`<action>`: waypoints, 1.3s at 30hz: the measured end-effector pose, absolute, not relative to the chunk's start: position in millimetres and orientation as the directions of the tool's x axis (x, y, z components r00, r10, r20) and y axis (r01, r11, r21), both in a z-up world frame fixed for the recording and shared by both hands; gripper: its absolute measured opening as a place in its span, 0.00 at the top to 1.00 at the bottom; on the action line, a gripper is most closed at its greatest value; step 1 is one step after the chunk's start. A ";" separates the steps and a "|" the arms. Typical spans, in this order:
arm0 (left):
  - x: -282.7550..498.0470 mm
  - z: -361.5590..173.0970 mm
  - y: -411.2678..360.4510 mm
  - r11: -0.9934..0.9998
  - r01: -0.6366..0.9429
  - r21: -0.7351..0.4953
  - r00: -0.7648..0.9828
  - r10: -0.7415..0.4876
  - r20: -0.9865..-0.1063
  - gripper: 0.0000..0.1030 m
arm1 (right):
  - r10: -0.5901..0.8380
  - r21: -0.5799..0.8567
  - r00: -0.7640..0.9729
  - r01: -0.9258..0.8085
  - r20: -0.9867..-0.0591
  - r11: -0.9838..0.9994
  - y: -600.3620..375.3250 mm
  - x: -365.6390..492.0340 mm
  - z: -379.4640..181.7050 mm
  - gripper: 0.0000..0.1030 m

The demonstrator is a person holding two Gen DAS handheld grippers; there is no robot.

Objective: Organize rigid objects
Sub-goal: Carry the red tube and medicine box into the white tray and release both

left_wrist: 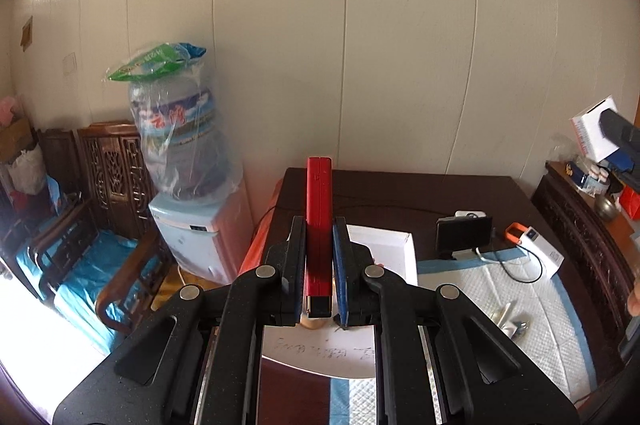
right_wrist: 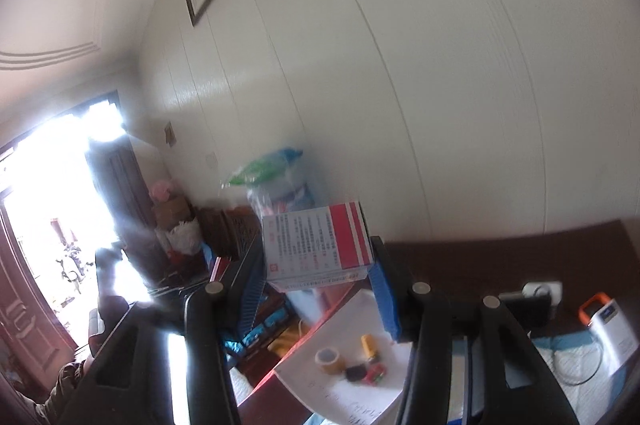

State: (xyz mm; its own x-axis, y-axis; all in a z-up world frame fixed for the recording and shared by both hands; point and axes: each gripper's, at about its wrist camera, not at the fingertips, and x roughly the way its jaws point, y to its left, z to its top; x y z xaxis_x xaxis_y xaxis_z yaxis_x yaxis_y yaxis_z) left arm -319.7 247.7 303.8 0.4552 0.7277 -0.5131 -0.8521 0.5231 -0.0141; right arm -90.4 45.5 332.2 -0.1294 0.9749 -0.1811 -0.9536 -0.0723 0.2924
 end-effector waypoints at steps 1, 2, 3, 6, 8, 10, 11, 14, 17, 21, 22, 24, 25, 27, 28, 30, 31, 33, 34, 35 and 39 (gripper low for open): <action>-320.2 301.1 251.5 0.526 -0.850 -0.015 0.457 0.723 -0.518 0.89 | 0.973 0.293 -0.128 -0.954 -0.190 -0.068 50.9 -93.8 330.5 0.52; -320.4 298.9 253.8 0.528 -0.849 -0.015 0.457 0.721 -0.521 0.89 | 0.971 0.293 -0.129 -0.954 -0.199 -0.066 56.6 -97.9 328.0 0.52; -320.4 297.2 256.2 0.529 -0.848 -0.013 0.457 0.719 -0.524 0.89 | 0.968 0.292 -0.134 -0.954 -0.210 -0.068 61.3 -100.7 325.8 0.52; -318.5 290.9 264.3 0.533 -0.846 -0.018 0.459 0.709 -0.536 0.89 | 0.959 0.287 -0.141 -0.956 -0.247 -0.067 70.3 -106.8 315.3 0.52; -318.3 286.1 272.3 0.537 -0.843 -0.026 0.463 0.700 -0.544 0.89 | 0.950 0.286 -0.142 -0.956 -0.277 -0.060 82.0 -110.8 308.0 0.52; -317.1 279.5 280.5 0.540 -0.841 -0.036 0.467 0.691 -0.552 0.89 | 0.938 0.286 -0.144 -0.957 -0.314 -0.051 93.7 -115.5 298.1 0.52; -316.5 277.1 284.5 0.542 -0.840 -0.039 0.469 0.686 -0.556 0.89 | 0.934 0.285 -0.143 -0.957 -0.328 -0.047 95.8 -115.4 292.2 0.52; -312.5 266.3 296.8 0.547 -0.835 -0.050 0.474 0.671 -0.571 0.89 | 0.919 0.290 -0.139 -0.957 -0.370 -0.028 102.9 -116.0 276.9 0.52; -305.5 253.7 307.4 0.556 -0.829 -0.062 0.479 0.648 -0.592 0.89 | 0.897 0.293 -0.139 -0.956 -0.420 -0.011 111.9 -115.1 259.6 0.52; -294.6 232.9 325.9 0.565 -0.822 -0.071 0.474 0.611 -0.634 0.89 | 0.864 0.303 -0.146 -0.953 -0.482 0.008 126.8 -113.4 235.9 0.52; -291.4 224.8 333.1 0.565 -0.822 -0.074 0.470 0.599 -0.649 0.89 | 0.853 0.305 -0.147 -0.952 -0.500 0.014 131.7 -113.5 228.4 0.52; -286.9 211.5 344.5 0.563 -0.823 -0.080 0.461 0.578 -0.673 0.89 | 0.834 0.303 -0.146 -0.953 -0.532 0.027 138.8 -114.4 213.7 0.52; -284.2 201.7 352.0 0.560 -0.824 -0.086 0.455 0.562 -0.691 0.89 | 0.822 0.304 -0.148 -0.952 -0.549 0.032 142.0 -114.2 205.9 0.52; -279.1 184.2 365.0 0.558 -0.824 -0.104 0.449 0.530 -0.719 0.89 | 0.790 0.308 -0.151 -0.950 -0.594 0.050 149.2 -113.8 185.5 0.52; -276.2 176.8 369.2 0.558 -0.823 -0.110 0.447 0.516 -0.731 0.89 | 0.772 0.310 -0.153 -0.949 -0.616 0.060 152.6 -113.6 175.0 0.52; -270.4 160.6 378.7 0.557 -0.820 -0.129 0.446 0.483 -0.754 0.89 | 0.731 0.317 -0.159 -0.945 -0.663 0.081 158.9 -112.7 152.7 0.52; -267.0 152.0 383.6 0.554 -0.821 -0.137 0.443 0.467 -0.765 0.89 | 0.707 0.316 -0.160 -0.944 -0.689 0.094 162.4 -112.6 139.9 0.52; -261.6 136.0 391.8 0.546 -0.825 -0.144 0.431 0.445 -0.785 0.89 | 0.674 0.309 -0.159 -0.945 -0.721 0.108 169.0 -113.0 124.3 0.52; -258.2 126.7 396.7 0.543 -0.826 -0.151 0.428 0.429 -0.795 0.89 | 0.660 0.305 -0.158 -0.946 -0.735 0.113 171.2 -113.0 117.5 0.52; -256.1 121.0 399.9 0.542 -0.825 -0.159 0.428 0.416 -0.802 0.89 | 0.645 0.303 -0.159 -0.945 -0.747 0.118 173.7 -112.7 110.9 0.52; -245.8 104.4 410.6 0.547 -0.815 -0.190 0.441 0.374 -0.816 0.89 | 0.614 0.294 -0.153 -0.946 -0.774 0.135 179.1 -110.6 98.1 0.52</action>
State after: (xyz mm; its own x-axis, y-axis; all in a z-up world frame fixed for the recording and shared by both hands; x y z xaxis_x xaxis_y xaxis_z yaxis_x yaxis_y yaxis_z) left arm -245.8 410.6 104.4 0.4414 0.3738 -0.8157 -0.8152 0.5470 -0.1904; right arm -110.6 179.1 98.1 -0.1528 0.6143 -0.7741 -0.9462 0.1351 0.2939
